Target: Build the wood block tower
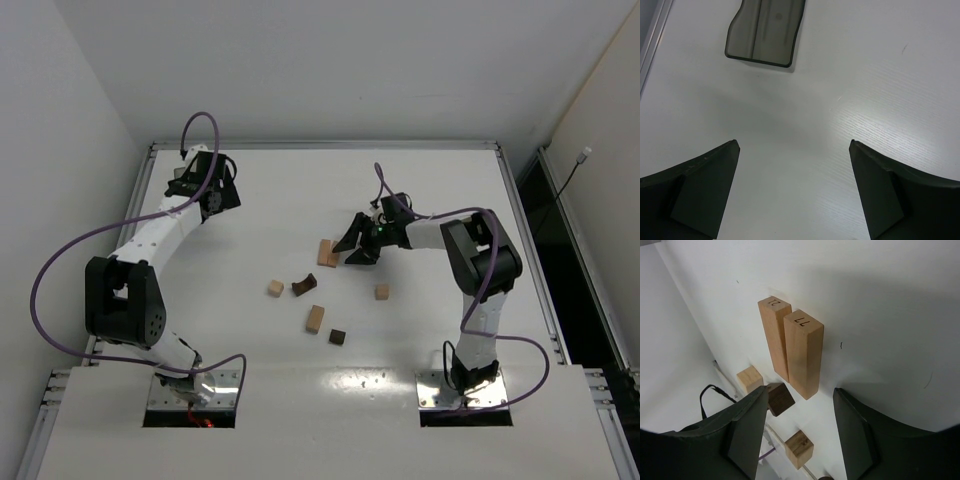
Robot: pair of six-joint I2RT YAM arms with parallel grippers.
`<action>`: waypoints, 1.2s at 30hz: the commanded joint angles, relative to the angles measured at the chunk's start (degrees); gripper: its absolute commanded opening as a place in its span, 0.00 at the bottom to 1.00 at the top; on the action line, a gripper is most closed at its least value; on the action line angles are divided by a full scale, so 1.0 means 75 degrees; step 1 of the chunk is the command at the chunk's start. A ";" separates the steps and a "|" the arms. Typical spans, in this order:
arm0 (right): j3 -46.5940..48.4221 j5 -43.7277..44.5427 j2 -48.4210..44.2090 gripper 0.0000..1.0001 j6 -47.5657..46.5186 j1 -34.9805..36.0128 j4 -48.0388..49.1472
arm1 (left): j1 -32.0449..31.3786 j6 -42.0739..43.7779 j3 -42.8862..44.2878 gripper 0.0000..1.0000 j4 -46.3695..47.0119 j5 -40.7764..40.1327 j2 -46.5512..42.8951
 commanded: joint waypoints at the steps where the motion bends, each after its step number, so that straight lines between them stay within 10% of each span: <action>1: -0.0008 0.1175 0.0449 0.53 -0.0402 -0.0071 -0.0605 | 0.0107 -0.0022 0.0237 0.90 0.0145 0.0015 -0.0058; 36: 0.1609 0.0976 0.0601 0.49 -0.0895 0.0363 -0.1110 | 0.0177 -0.0022 0.0307 0.90 0.0145 0.0085 0.0012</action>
